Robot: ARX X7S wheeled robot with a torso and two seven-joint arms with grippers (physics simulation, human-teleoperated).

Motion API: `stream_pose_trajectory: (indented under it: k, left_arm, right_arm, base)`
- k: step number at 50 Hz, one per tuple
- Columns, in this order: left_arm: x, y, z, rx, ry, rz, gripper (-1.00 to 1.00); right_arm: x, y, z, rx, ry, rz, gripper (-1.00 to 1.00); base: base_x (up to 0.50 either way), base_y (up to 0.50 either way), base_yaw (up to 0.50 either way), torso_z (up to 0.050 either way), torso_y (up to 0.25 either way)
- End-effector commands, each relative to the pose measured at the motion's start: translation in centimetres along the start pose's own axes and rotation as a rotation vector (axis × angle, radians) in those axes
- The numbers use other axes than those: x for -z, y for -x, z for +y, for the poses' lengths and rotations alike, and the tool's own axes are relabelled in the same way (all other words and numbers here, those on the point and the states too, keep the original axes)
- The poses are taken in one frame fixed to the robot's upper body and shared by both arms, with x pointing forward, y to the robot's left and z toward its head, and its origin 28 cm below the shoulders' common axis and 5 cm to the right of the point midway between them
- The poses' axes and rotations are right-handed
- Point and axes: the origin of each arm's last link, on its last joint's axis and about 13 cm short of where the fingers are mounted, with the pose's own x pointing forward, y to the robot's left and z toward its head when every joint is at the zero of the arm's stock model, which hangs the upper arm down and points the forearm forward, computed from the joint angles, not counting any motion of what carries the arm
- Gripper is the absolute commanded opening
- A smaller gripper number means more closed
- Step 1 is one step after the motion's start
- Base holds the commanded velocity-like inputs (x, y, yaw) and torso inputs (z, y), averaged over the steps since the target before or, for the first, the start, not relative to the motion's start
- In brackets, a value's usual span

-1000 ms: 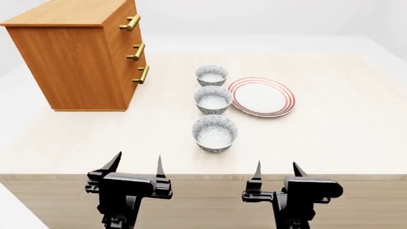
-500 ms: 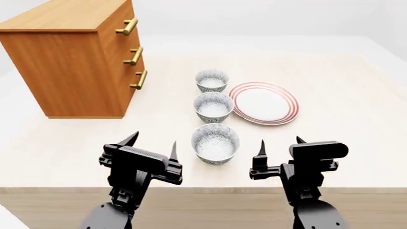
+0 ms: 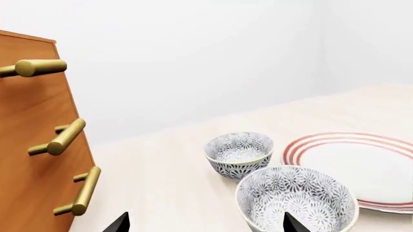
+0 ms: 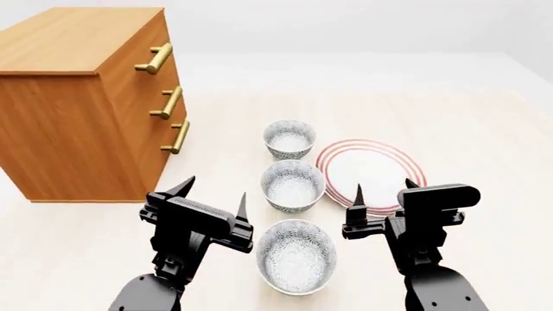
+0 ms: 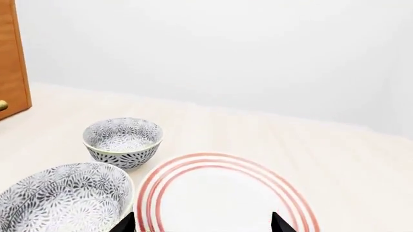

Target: Stack the bowl in the middle on the bowl at the back.

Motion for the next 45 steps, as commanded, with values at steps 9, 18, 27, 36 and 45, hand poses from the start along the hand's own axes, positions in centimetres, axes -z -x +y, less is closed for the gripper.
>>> stream_pose_trajectory:
  k: [9, 18, 27, 36, 45]
  left_arm:
    - [-1.3, 0.2, 0.2, -0.002, -0.002, -0.028, 1.0]
    - [-2.5, 0.3, 0.9, -0.018, 0.002, -0.048, 1.0]
    - [-3.4, 0.7, 1.6, -0.031, 0.005, -0.073, 1.0]
    - [-2.8, 0.9, 1.6, -0.032, 0.009, -0.057, 1.0]
    - [-2.7, 0.9, 1.6, -0.026, 0.012, -0.052, 1.0]
  right_arm:
    - [-1.6, -0.5, -0.1, -0.026, -0.002, 0.008, 1.0]
    - [-4.5, -2.8, -0.8, -0.12, -0.094, 0.071, 1.0]
    - [-7.6, -5.7, -1.3, -0.163, -0.176, 0.16, 1.0]
    - [-9.3, -6.3, -0.7, -0.191, -0.173, 0.335, 1.0]
    - [-10.6, -6.7, -0.2, -0.236, -0.246, 0.422, 1.0]
  base:
    - [0.0, 0.0, 0.0, 0.0, 0.0]
    - [0.0, 0.0, 0.0, 0.0, 0.0]
    - [0.0, 0.0, 0.0, 0.0, 0.0]
    - [0.0, 0.0, 0.0, 0.0, 0.0]
    - [0.0, 0.0, 0.0, 0.0, 0.0]
